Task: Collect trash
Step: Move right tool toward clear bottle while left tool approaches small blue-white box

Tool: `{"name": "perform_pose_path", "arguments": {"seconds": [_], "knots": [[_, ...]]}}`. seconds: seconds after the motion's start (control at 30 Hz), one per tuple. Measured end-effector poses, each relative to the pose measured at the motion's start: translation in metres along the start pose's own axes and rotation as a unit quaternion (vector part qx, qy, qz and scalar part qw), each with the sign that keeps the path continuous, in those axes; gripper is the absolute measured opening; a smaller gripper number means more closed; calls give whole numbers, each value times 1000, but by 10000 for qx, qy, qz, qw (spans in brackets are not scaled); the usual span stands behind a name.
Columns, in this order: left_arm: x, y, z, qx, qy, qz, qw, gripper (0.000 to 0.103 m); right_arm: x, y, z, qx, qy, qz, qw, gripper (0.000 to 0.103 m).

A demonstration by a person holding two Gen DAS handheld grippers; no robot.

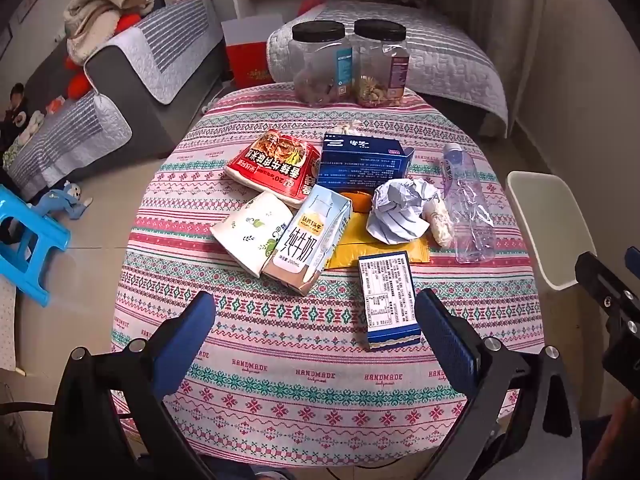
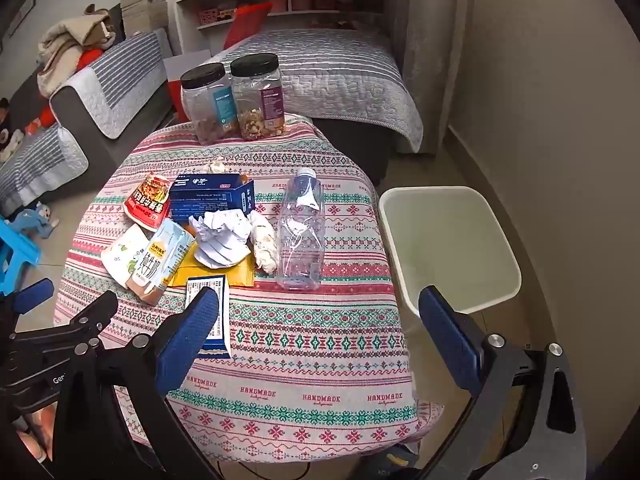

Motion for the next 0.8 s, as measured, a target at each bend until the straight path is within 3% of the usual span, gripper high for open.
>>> {"name": "perform_pose_path", "arguments": {"seconds": [0.4,0.8], "knots": [[9,2,-4,86,-14,143,9999,97,7,8,-11,116,68,245,9996,96],[17,2,-6,74,39,330,9994,97,10,6,-15,281,-201,204,9992,96]]}}
Point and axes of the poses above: each gripper's, at about its wrist camera, not at the fingertips, and z roughly against the way its jaws point, x to its left, y to its underside, the point moved 5 cm from there along -z, roughly the way its jaws point, and after that the axes turned 10 degrees about y, right-handed, at the moved point
